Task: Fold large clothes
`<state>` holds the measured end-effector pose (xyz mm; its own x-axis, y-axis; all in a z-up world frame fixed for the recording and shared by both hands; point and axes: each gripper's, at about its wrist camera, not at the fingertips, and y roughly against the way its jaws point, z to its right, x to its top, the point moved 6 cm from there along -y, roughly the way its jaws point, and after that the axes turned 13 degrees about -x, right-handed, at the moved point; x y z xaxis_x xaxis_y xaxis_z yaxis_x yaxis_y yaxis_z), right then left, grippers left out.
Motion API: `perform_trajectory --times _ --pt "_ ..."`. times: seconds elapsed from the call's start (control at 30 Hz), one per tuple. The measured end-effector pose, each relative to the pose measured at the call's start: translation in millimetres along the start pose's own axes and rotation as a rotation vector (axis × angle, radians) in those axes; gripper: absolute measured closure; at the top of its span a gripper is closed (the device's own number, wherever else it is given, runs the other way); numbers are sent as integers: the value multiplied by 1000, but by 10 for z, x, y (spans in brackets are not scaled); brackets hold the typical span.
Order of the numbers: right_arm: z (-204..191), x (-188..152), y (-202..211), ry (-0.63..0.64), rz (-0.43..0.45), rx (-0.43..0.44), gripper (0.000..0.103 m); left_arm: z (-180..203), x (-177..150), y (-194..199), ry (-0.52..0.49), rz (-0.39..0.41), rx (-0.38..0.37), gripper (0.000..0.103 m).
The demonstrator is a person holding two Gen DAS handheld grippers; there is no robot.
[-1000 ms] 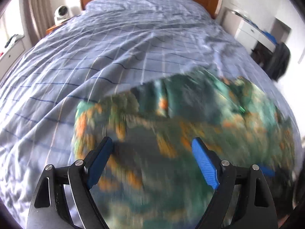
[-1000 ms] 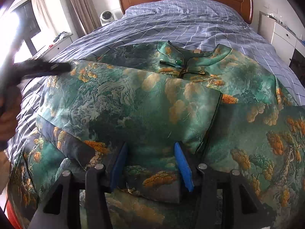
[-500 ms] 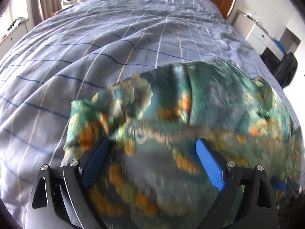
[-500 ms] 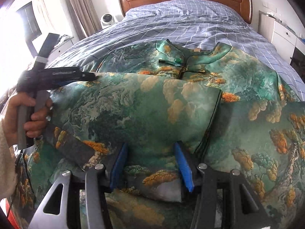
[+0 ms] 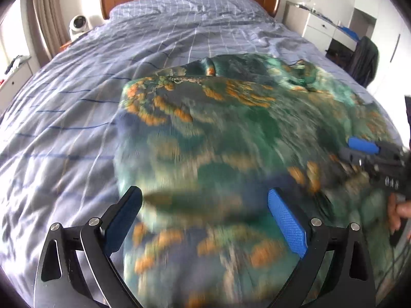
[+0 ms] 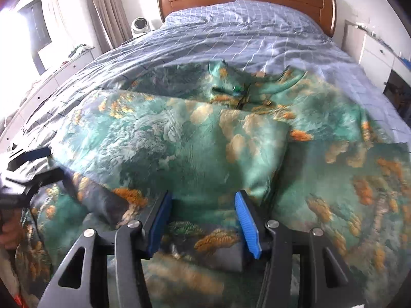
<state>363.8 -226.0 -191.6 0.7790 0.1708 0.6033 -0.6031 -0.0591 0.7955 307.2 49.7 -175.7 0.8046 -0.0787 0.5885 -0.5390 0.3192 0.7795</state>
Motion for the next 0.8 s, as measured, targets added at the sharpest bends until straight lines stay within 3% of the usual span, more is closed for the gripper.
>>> perform_trajectory --times 0.07,0.3,0.5,0.7,0.8 --pt "29 -42 223 -12 19 -6 24 78 -136 211 -22 18 -2 5" --pt "295 -487 918 3 59 -52 23 251 -666 682 -10 41 3 2" --pt "683 -1161 1193 -41 -17 -170 22 307 -1119 387 -38 -56 98 2" --pt "1077 -1851 1310 -140 -108 -233 22 292 -1226 350 -10 -27 130 1" --pt "1129 -1999 1337 -173 -93 -215 22 259 -1230 331 20 -37 117 1"
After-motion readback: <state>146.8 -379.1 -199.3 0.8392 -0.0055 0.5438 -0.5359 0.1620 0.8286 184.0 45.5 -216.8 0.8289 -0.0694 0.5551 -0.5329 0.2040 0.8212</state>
